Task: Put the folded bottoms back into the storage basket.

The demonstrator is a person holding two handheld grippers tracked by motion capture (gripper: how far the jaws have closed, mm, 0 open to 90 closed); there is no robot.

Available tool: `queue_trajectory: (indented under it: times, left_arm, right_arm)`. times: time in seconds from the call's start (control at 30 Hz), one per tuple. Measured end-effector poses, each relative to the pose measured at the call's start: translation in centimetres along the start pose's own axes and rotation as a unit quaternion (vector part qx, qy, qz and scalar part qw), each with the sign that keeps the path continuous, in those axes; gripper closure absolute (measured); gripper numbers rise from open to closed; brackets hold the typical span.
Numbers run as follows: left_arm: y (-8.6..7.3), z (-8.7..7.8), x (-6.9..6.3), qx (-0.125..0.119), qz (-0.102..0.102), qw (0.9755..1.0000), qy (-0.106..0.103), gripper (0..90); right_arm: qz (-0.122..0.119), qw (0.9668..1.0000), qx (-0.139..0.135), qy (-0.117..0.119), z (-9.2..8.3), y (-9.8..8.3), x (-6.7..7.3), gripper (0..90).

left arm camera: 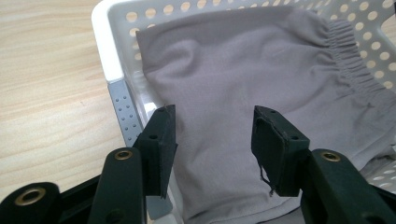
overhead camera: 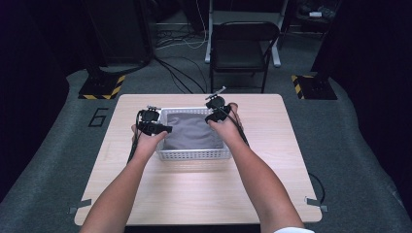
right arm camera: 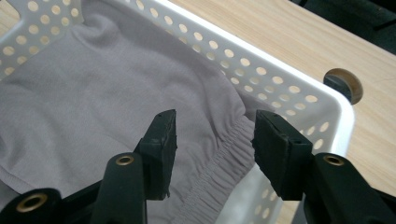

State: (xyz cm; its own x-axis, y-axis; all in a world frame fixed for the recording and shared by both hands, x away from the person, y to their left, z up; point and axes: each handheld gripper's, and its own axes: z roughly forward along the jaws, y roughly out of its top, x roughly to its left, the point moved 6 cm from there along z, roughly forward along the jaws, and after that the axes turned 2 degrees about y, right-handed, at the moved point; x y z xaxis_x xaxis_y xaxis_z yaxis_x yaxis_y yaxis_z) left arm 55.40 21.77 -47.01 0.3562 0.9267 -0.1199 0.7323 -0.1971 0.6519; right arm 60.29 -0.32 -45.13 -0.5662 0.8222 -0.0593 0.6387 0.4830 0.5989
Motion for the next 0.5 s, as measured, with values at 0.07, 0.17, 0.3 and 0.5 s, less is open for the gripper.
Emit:
queue_trajectory:
  times: [0.07,0.17,0.3,0.5]
  left_arm:
    - [0.0,-0.1,-0.2,-0.003,0.003,1.0000,-0.001,49.1]
    - [0.0,-0.6,-0.6,-0.003,0.007,0.9999,-0.011,48.8]
    - [-0.1,-1.2,-1.0,-0.009,0.019,0.9996,-0.018,48.8]
    - [-0.3,-2.7,-1.6,-0.023,0.027,0.9988,-0.033,48.8]
  right_arm:
    - [0.009,0.9999,-0.005,0.003,-0.3,-0.1,0.0,48.8]
    - [0.015,0.9998,-0.008,0.009,-0.5,-0.4,-0.1,48.6]
    - [0.017,0.9994,-0.020,0.023,-1.3,-0.8,0.0,48.5]
    - [0.002,0.9989,-0.023,0.040,-3.2,-1.1,0.6,48.2]
